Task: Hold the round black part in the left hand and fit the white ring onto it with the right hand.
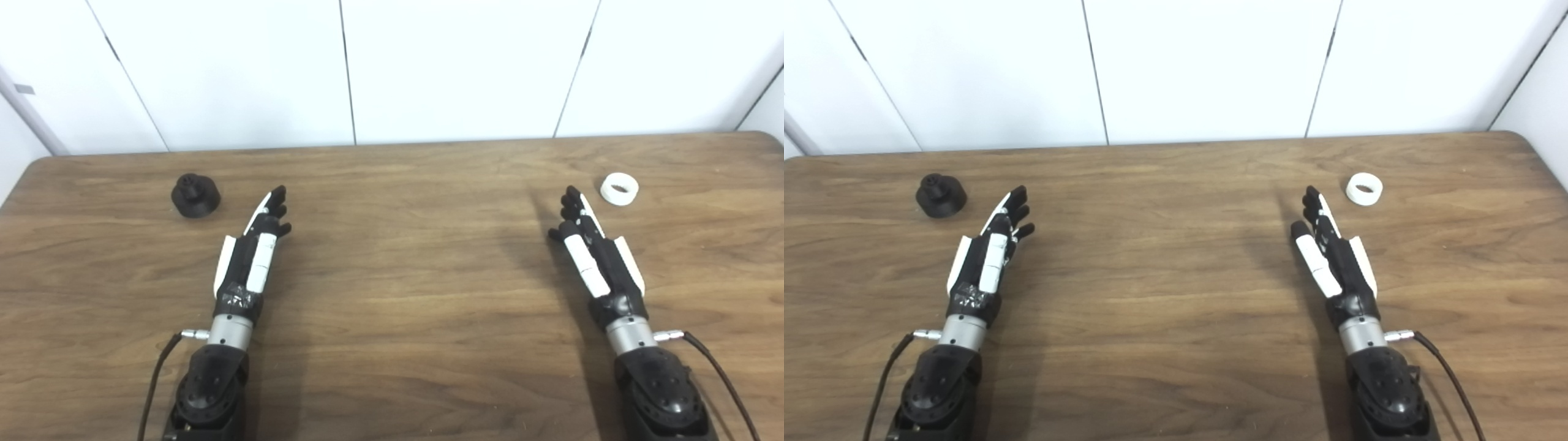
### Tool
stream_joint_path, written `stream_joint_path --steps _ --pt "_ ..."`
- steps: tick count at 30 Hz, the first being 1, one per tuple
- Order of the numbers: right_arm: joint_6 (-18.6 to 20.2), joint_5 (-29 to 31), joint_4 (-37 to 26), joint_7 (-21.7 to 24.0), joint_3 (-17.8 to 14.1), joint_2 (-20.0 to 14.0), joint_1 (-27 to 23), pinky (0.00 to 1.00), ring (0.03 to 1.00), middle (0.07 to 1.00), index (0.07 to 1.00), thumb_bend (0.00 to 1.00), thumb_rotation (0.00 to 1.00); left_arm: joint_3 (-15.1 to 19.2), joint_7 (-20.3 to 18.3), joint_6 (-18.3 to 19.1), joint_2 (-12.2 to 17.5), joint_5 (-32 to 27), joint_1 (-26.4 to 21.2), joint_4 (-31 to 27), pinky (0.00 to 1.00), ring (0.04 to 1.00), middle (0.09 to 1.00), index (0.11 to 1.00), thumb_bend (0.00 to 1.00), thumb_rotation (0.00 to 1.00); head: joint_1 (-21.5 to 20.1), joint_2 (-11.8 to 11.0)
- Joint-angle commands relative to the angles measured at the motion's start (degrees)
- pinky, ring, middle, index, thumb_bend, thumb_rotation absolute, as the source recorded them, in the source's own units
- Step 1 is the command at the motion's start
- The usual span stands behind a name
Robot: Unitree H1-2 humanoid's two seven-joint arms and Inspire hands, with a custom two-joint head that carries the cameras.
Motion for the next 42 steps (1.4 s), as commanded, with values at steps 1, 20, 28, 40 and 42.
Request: stream_joint_path --steps 1,20,28,40,42 --pt "-1.5 0.16 -0.37 0.02 0.03 0.0 -1.25 0.93 0.985 0.983 0.982 0.45 0.84 0.23 0.21 -2.2 0.31 -0.18 -0.65 0.07 0.89 0.963 0.97 0.955 0.69 0.94 -0.06 -0.04" --pt "-2.12 0.69 0.56 0.14 -0.02 0.03 -1.23 0.91 0.98 0.984 0.986 0.44 0.83 -1.12 1.18 -0.83 2.4 5.9 -1.02 0.14 0.84 0.937 0.95 0.936 0.72 0.91 2.13 -1.51" --pt "-2.42 1.2 0.9 0.62 0.08 -0.36 -1.16 0.92 0.984 0.987 0.991 0.41 0.83 -3.33 2.89 -1.26 7.87 18.03 -1.51 -0.89 0.84 0.904 0.912 0.901 0.74 0.46 4.57 -2.39" --pt "-2.0 1.36 1.11 1.21 0.05 -1.05 -0.97 0.93 0.992 0.996 0.999 0.38 0.83 -0.21 20.88 -13.71 11.92 31.81 -3.19 2.89 0.83 0.843 0.847 0.812 0.75 0.26 9.84 -3.38" --pt "-2.24 1.68 1.49 1.34 -0.16 -1.29 -1.07 0.94 0.994 0.997 1.0 0.36 0.83 0.04 23.03 -14.98 12.11 32.96 -3.61 3.59 0.85 0.864 0.864 0.818 0.74 0.25 11.5 -3.73"
